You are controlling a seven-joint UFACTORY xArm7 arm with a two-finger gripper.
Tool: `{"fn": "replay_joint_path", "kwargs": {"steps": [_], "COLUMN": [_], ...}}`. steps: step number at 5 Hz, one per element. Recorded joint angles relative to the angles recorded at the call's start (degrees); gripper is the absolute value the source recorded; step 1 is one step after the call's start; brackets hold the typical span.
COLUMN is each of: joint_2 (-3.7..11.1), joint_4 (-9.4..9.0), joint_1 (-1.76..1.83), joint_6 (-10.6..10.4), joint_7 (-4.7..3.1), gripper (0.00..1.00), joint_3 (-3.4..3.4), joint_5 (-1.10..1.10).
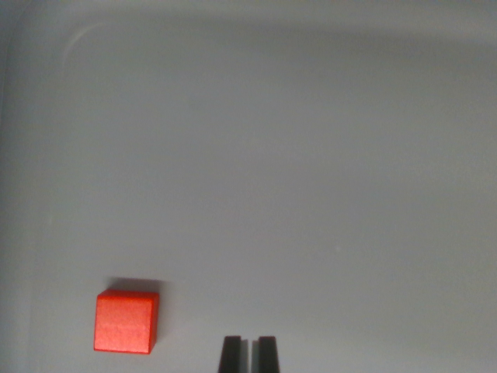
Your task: Reach red block
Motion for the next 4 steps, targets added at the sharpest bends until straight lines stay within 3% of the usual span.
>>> {"fn": "replay_joint_path", "kwargs": {"steps": [1,2,3,4], "joint_2": [0.57,0.57,1.13,1.13], "joint_4": [-1.95,-1.95,-3.89,-3.89], "joint_1": [0.43,0.43,0.86,0.86], "joint_6": [-2.5,-2.5,-5.1,-5.1], "joint_7": [0.3,0.3,0.6,0.6], "gripper": [0.0,0.0,0.0,0.0], "joint_3": [0.41,0.41,0.83,0.83], "joint_5": [-0.05,-0.05,-0.11,-0.11]}}
